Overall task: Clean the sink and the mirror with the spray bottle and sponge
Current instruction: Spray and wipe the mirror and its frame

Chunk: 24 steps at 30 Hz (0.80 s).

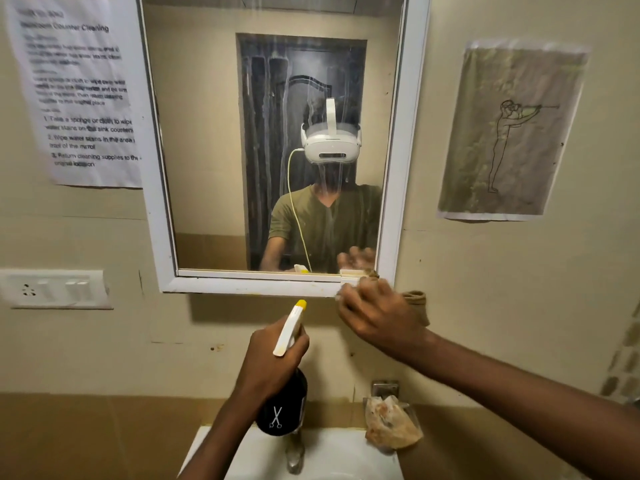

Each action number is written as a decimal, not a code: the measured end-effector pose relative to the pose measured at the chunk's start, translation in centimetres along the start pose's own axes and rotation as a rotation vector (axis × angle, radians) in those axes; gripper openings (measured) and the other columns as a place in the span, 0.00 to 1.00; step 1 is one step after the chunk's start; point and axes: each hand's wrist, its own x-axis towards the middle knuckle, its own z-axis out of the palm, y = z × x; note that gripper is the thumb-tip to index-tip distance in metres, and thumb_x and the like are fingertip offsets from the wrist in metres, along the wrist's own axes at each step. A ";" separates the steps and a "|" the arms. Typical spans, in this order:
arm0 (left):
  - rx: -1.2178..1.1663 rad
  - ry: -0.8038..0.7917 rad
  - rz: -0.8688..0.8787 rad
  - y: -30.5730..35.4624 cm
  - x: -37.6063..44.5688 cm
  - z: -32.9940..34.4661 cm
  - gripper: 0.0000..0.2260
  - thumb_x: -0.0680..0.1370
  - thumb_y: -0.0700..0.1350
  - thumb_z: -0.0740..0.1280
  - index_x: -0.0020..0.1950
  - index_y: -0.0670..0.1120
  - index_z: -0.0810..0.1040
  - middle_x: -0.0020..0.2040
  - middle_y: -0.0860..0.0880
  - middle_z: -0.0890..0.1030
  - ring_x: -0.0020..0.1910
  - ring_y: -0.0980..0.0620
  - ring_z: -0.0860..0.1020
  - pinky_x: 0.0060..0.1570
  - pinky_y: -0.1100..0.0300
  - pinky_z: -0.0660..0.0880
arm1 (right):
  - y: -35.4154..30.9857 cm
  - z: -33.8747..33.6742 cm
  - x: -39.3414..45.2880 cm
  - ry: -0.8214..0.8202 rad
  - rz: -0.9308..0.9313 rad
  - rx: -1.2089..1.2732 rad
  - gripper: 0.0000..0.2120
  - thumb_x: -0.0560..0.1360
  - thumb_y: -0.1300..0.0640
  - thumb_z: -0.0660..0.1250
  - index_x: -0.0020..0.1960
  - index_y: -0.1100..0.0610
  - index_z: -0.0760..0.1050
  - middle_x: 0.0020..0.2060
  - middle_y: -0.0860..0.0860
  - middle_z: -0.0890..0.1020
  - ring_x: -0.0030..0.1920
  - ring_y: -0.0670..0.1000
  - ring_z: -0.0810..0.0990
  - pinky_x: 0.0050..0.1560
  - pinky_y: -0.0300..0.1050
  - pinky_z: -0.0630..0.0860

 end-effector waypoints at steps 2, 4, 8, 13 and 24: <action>0.012 0.007 0.002 -0.4 -0.1 -0.6 0.07 0.69 0.48 0.63 0.35 0.46 0.74 0.28 0.51 0.74 0.29 0.55 0.70 0.31 0.65 0.65 | -1.5 0.2 1.2 -0.008 -0.012 0.022 0.17 0.78 0.69 0.51 0.50 0.60 0.79 0.49 0.60 0.80 0.44 0.61 0.78 0.39 0.54 0.77; 0.008 -0.004 0.005 -0.4 0.1 -0.9 0.06 0.69 0.47 0.63 0.35 0.46 0.73 0.27 0.52 0.73 0.28 0.55 0.71 0.31 0.66 0.65 | -0.8 0.3 0.9 0.021 0.006 0.031 0.12 0.77 0.67 0.57 0.51 0.60 0.79 0.47 0.58 0.81 0.44 0.59 0.77 0.40 0.52 0.75; -0.015 -0.076 0.041 0.5 0.3 -0.1 0.07 0.69 0.47 0.63 0.35 0.44 0.74 0.30 0.47 0.78 0.31 0.49 0.75 0.35 0.55 0.71 | 2.2 0.2 -2.1 0.000 0.096 0.056 0.06 0.76 0.64 0.66 0.52 0.58 0.78 0.45 0.57 0.79 0.45 0.58 0.77 0.39 0.52 0.73; -0.049 -0.092 0.093 1.0 0.3 0.6 0.07 0.70 0.47 0.63 0.36 0.44 0.74 0.31 0.47 0.77 0.32 0.48 0.75 0.36 0.53 0.71 | 1.9 0.1 -1.9 0.053 0.087 0.101 0.06 0.77 0.63 0.66 0.53 0.58 0.78 0.45 0.57 0.80 0.42 0.58 0.77 0.38 0.51 0.73; -0.015 -0.111 0.084 0.5 0.6 0.8 0.05 0.70 0.46 0.62 0.35 0.46 0.72 0.30 0.48 0.75 0.29 0.55 0.70 0.32 0.64 0.66 | 1.6 0.5 -3.3 0.006 0.244 0.120 0.10 0.73 0.63 0.70 0.54 0.57 0.78 0.47 0.58 0.79 0.42 0.59 0.76 0.38 0.51 0.71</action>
